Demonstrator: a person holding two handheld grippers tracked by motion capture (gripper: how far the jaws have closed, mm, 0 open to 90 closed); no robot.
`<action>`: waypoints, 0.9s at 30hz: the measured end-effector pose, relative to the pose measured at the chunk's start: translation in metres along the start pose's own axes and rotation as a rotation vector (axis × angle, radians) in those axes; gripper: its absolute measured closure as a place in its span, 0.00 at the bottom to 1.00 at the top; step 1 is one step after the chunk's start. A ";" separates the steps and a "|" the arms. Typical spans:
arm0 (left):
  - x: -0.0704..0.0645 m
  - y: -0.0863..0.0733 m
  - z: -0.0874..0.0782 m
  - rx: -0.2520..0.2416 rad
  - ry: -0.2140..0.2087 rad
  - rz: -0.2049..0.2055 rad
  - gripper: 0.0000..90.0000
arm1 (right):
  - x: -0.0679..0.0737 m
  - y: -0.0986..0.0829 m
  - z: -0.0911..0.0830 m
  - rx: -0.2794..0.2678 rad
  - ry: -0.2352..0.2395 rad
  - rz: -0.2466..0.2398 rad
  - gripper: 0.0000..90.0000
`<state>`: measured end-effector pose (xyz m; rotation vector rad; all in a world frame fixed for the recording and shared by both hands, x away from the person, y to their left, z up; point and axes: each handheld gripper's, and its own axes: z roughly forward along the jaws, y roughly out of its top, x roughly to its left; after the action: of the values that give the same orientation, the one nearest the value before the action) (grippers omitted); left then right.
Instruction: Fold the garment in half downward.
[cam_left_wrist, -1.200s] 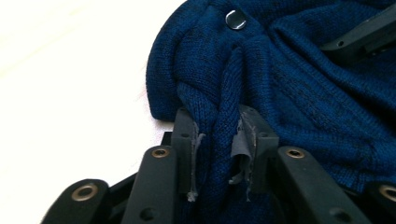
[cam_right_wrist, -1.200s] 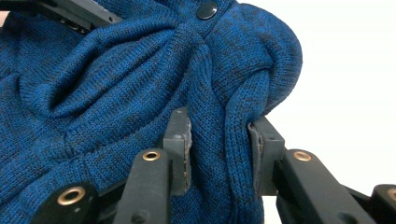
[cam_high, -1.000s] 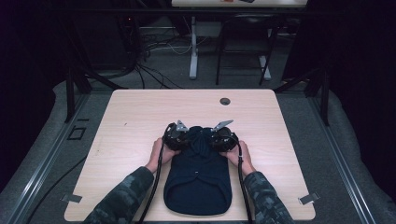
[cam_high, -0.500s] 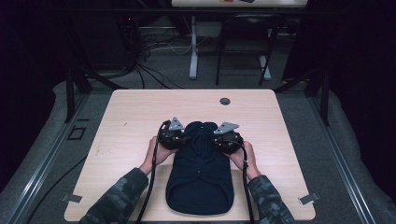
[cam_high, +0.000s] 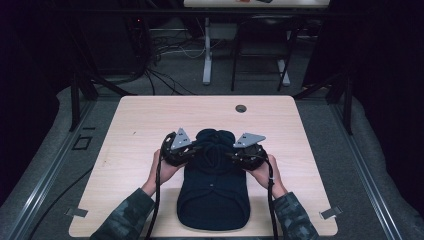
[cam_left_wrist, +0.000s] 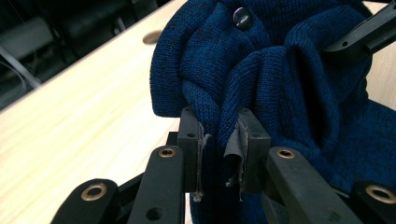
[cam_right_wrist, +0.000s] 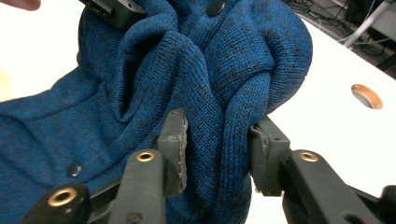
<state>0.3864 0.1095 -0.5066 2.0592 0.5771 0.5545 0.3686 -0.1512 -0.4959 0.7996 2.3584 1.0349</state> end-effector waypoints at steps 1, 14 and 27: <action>-0.002 0.000 -0.002 -0.010 0.004 0.005 0.84 | -0.001 0.000 -0.001 0.005 0.021 0.019 0.67; -0.011 -0.005 -0.019 -0.046 0.022 0.064 0.84 | 0.007 -0.004 -0.014 -0.022 0.061 0.025 0.75; -0.003 -0.016 -0.011 0.095 -0.133 -0.048 0.62 | 0.022 -0.008 -0.017 -0.138 -0.043 -0.138 0.81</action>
<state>0.3748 0.1227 -0.5148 2.1475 0.5819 0.3645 0.3400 -0.1499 -0.4945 0.5941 2.2435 1.0972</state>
